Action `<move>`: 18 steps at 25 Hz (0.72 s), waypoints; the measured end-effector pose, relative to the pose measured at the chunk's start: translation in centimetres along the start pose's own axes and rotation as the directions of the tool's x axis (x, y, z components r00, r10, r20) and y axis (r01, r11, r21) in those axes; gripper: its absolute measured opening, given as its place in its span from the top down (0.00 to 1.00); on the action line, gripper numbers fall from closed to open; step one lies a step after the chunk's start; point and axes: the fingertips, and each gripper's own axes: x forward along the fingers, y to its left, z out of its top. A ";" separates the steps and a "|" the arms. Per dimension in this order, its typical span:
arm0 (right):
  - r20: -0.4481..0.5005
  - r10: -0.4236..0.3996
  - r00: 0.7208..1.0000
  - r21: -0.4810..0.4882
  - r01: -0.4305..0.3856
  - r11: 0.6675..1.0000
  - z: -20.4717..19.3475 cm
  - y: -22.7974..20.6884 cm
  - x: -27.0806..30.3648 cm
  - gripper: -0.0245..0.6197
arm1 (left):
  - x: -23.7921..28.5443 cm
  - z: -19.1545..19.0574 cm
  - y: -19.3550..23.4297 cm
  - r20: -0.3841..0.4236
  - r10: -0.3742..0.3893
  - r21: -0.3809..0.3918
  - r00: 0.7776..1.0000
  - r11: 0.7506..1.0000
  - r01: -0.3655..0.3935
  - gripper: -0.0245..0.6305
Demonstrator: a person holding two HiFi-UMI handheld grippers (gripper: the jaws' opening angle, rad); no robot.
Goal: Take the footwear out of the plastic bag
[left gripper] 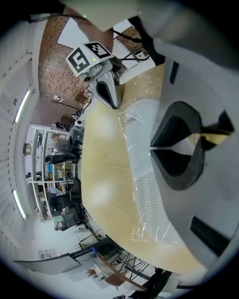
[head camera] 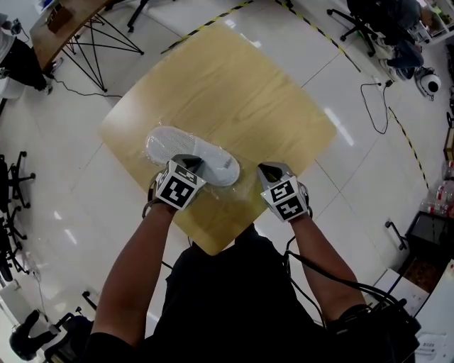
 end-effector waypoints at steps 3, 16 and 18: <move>0.000 -0.050 0.999 0.011 0.050 0.999 0.0 -0.6 -2.4 0.96 | -0.1 0.3 -0.1 0.002 -0.007 -0.008 1.000 1.000 0.007 0.93; -0.032 0.143 0.989 -0.070 -0.145 0.987 -3.6 11.6 -2.4 0.95 | 0.0 0.5 -0.1 0.007 -0.005 -0.026 1.000 1.000 0.006 0.93; -0.049 0.141 0.989 -0.036 -0.142 0.989 -4.8 11.3 -3.5 0.95 | 0.0 0.5 -0.1 0.012 0.000 -0.030 1.000 1.000 0.001 0.93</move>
